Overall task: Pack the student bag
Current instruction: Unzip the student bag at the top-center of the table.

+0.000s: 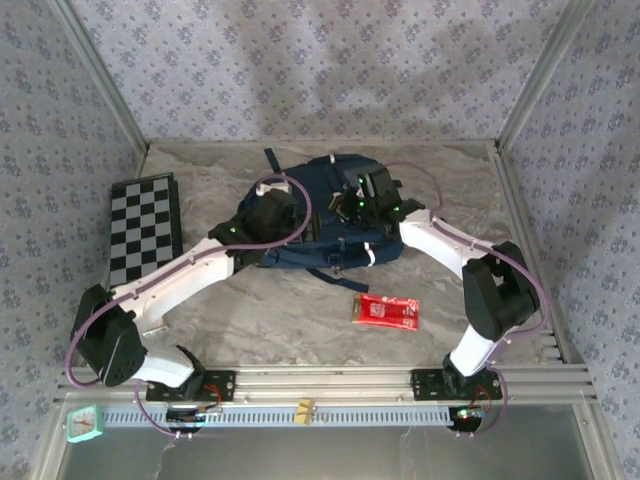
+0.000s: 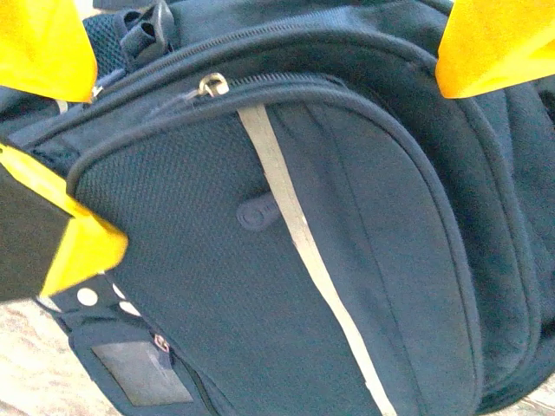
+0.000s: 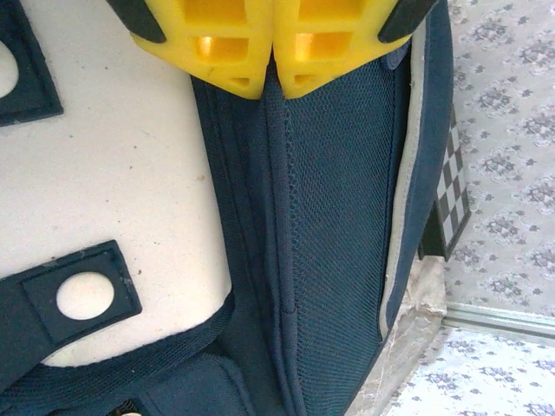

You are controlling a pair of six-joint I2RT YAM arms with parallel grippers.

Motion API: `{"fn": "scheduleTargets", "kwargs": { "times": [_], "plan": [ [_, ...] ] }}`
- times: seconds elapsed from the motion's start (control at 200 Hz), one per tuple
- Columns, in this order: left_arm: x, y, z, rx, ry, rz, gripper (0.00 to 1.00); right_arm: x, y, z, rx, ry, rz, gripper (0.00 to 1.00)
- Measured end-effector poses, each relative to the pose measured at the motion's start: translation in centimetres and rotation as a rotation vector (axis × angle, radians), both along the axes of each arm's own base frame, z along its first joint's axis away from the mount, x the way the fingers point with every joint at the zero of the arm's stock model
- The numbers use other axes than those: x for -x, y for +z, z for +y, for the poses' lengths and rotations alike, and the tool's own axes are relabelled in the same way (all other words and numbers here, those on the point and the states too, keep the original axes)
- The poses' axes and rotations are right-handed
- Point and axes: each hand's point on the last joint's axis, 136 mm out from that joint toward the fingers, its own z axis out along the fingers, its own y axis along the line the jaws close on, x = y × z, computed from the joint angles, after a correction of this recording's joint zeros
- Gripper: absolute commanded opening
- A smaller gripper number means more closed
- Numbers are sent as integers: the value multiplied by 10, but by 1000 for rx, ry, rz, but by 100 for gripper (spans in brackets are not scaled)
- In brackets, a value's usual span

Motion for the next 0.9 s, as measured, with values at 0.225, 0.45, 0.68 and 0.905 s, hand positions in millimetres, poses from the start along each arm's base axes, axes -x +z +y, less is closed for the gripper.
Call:
{"fn": "scheduleTargets", "kwargs": {
  "times": [0.225,0.45,0.68,0.905],
  "plan": [
    [-4,-6,-16,-32,-4,14,100,0,7,2,-39,-24,7,0],
    [-15,-19,-19,-90,47,25,100,-1,3,1,-65,-43,12,0],
    [-18,-28,-19,-72,99,20,100,-4,4,-1,-89,-62,11,0],
    [-15,-42,-14,-58,113,-1,100,-3,2,0,-108,-59,24,0]
  ]
}}
